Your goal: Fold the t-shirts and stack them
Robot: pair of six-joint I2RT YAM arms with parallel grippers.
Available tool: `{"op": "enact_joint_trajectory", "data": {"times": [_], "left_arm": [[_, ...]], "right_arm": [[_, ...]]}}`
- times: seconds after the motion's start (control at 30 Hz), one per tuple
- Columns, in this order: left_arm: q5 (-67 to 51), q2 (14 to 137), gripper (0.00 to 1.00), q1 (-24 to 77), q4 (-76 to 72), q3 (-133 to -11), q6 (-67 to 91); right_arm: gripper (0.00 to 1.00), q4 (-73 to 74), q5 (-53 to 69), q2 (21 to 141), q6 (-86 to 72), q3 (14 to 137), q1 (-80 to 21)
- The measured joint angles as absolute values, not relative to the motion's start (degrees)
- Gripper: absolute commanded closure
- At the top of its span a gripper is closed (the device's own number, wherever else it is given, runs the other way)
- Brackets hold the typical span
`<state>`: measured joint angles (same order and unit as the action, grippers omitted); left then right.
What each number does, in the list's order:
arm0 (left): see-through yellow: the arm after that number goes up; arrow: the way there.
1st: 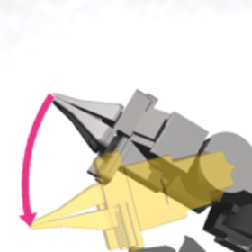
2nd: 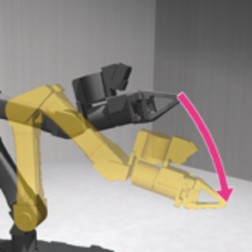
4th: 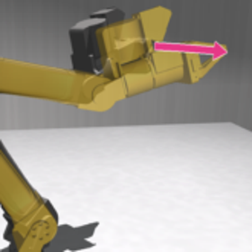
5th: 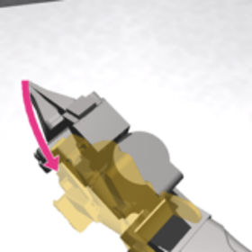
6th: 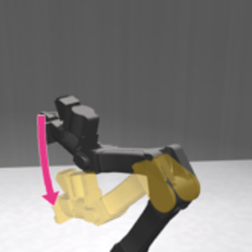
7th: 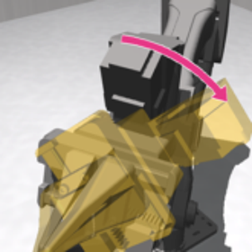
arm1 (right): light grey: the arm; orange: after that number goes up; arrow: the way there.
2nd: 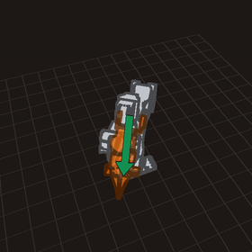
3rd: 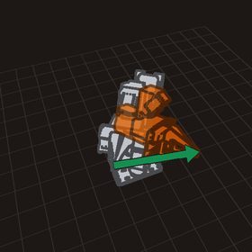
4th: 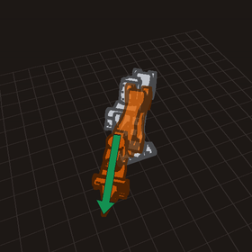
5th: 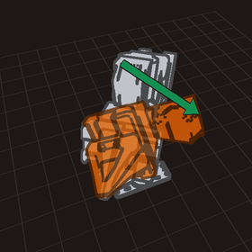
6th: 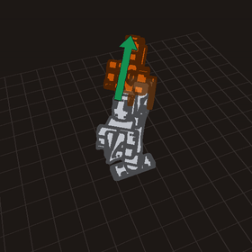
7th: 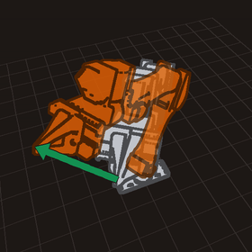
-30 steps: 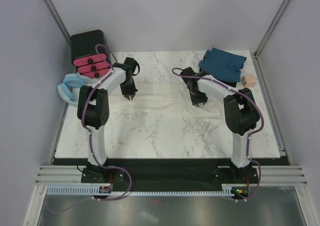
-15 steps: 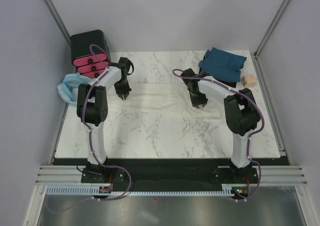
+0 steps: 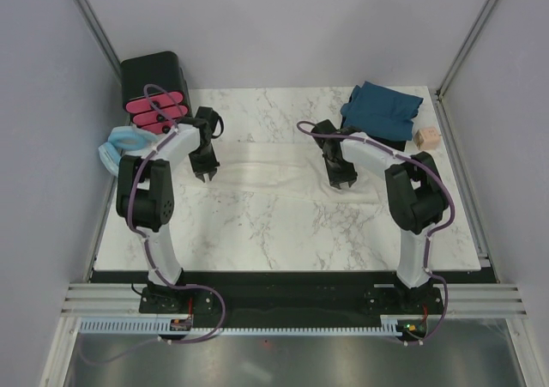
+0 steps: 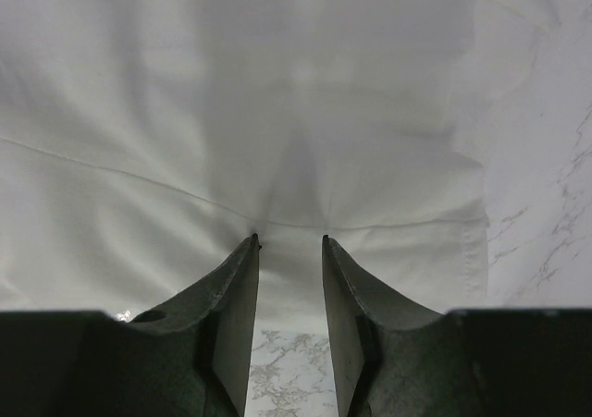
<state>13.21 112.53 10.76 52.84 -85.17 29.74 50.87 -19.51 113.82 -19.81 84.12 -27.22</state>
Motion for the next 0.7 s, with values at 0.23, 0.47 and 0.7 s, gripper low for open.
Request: {"op": "enact_joint_trajectory", "data": {"times": [0.23,0.47,0.7], "left_arm": [[12.3,109.9,0.71,10.9,51.1,-83.0,30.1],[11.8,115.4,0.71,10.9,50.2,-86.7,30.1],[12.0,119.5,0.71,11.2,50.1,-89.7,30.1]], "right_arm": [[0.59,50.7,-18.8,112.1,-19.8,82.8,-27.2],[0.59,50.6,-18.0,112.1,-19.7,82.1,-27.2],[0.59,50.6,-17.8,112.1,-19.6,82.0,-27.2]]}}
